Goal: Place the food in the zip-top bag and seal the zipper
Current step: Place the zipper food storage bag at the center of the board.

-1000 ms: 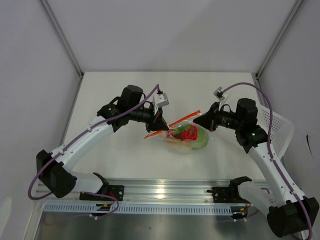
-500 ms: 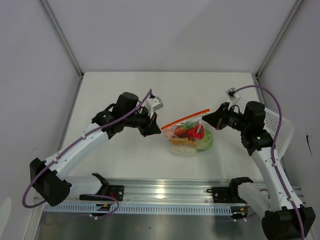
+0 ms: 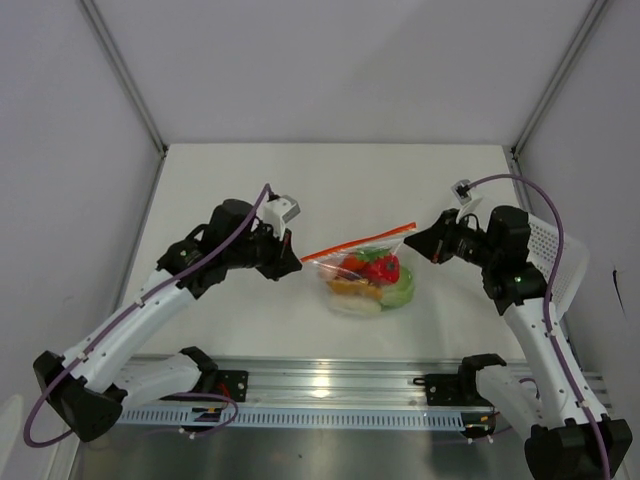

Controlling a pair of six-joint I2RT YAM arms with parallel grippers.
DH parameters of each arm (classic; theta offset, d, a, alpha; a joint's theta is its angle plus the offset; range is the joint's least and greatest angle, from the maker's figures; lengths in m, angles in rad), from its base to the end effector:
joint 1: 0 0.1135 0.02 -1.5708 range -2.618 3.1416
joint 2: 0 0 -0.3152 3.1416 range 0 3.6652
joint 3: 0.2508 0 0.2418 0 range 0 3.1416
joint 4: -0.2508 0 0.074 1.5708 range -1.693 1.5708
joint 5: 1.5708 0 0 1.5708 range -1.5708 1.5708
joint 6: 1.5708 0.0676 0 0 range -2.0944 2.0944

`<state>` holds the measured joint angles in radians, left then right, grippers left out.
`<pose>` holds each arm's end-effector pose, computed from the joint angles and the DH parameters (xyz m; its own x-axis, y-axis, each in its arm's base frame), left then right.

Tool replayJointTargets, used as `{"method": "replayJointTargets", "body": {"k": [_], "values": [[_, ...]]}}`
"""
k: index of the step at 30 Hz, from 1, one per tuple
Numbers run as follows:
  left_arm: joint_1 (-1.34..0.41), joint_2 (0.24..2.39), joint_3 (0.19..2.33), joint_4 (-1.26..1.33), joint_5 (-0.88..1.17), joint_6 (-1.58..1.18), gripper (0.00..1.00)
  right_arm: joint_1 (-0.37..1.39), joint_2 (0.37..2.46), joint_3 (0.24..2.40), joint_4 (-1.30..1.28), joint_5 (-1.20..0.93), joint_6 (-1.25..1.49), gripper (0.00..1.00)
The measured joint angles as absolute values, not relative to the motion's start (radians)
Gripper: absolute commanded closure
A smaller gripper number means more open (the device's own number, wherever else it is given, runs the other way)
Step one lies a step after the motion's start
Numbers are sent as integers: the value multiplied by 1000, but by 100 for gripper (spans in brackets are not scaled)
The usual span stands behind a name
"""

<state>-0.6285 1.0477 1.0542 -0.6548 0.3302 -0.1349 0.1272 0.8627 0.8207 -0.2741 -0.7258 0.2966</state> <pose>0.1540 -0.1390 0.3648 -0.5869 0.2693 -0.7635 0.6926 0.6554 -0.3012 0.1629 0.0661 0.3643 -0.5055 0.1558 -0.8486 -0.5990 0.6445 0.4751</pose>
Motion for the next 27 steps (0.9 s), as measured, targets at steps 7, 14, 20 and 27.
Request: {"method": "replayJointTargets", "body": {"k": [7,14,20,27], "values": [[-628,870,1064,-706,253,-212,87,276,893,843,-355,-662,344,100],[-602,995,1119,-710,220,-308,70,393,1167,1003,-455,-558,415,100],[-489,1219,1124,-659,239,-378,23,344,1410,1097,-458,-526,479,91],[-415,1296,1262,-683,129,-410,1,312,1579,1262,-445,-516,506,1]]}}
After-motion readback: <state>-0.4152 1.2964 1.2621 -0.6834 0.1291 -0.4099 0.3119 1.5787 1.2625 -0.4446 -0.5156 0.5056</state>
